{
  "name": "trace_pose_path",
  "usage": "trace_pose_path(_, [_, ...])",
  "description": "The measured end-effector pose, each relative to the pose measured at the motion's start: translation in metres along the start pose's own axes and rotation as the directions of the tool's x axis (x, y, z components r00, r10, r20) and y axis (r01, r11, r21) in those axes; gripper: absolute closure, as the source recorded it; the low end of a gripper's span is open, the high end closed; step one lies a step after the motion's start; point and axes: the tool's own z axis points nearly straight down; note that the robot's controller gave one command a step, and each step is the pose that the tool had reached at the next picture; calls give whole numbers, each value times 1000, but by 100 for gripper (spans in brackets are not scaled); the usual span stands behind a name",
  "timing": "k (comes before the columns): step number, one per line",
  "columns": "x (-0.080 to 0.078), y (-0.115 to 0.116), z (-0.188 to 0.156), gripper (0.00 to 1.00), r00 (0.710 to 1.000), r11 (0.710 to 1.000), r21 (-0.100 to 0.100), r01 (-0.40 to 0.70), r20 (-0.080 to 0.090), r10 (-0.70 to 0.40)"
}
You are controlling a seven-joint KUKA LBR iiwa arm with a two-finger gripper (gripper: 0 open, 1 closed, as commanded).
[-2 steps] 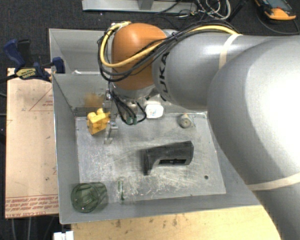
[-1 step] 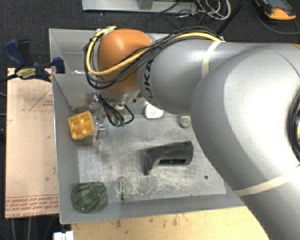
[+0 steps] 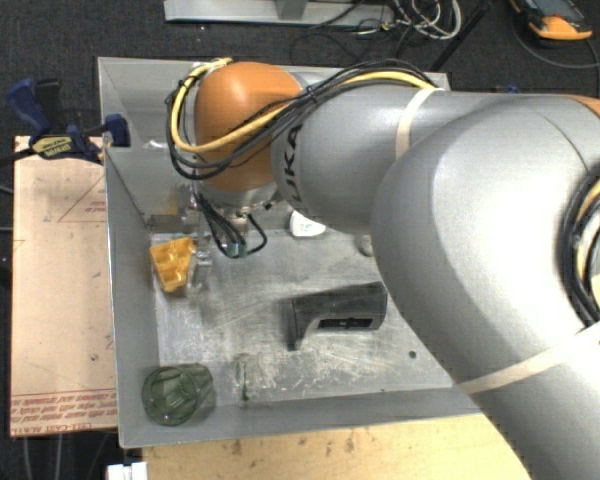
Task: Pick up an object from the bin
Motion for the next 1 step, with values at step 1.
trace_pose_path(1, [-9,21,20,100,965,965,9,262,-7,-262])
